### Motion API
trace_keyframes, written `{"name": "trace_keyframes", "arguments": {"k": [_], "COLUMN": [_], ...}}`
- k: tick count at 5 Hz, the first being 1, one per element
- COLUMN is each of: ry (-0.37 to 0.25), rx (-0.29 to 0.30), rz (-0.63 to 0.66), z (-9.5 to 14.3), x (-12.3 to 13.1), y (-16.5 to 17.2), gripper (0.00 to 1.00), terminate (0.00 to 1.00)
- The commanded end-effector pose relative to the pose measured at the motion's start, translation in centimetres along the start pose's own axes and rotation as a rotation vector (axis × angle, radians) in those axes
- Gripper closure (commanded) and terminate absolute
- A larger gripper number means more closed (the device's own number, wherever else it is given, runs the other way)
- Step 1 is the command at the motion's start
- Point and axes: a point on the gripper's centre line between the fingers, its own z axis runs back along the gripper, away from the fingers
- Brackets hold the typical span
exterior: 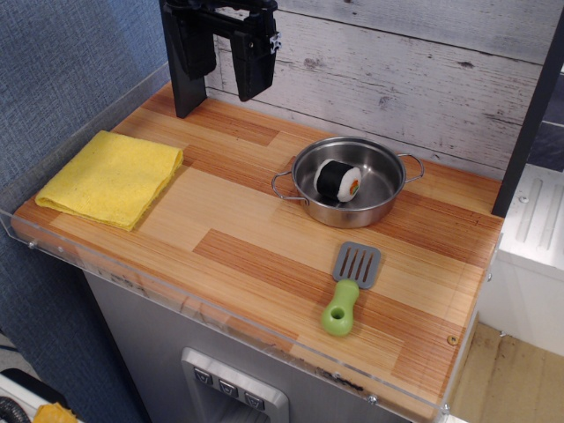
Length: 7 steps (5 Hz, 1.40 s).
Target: Place grater on the top edge
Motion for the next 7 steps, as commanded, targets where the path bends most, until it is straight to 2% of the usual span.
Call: {"name": "trace_keyframes", "arguments": {"k": [1,2,4,6,7], "ry": [0.000,-0.008,-0.025,-0.025,-0.069], "rx": [0.000,-0.008,0.016,0.066,0.097], "rz": [0.000,-0.028,-0.042,0.040,0.076], "z": [0.0,-0.5,-1.2,-4.3,-5.3], "x": [0.0,0.1,-1.0,-3.3,-3.5], "y": [0.0,-2.1,-6.4,-7.9,-8.8], "gripper": [0.00,0.00,0.00,0.00,0.00], "terminate": [0.00,0.00,0.00,0.00,0.00]}}
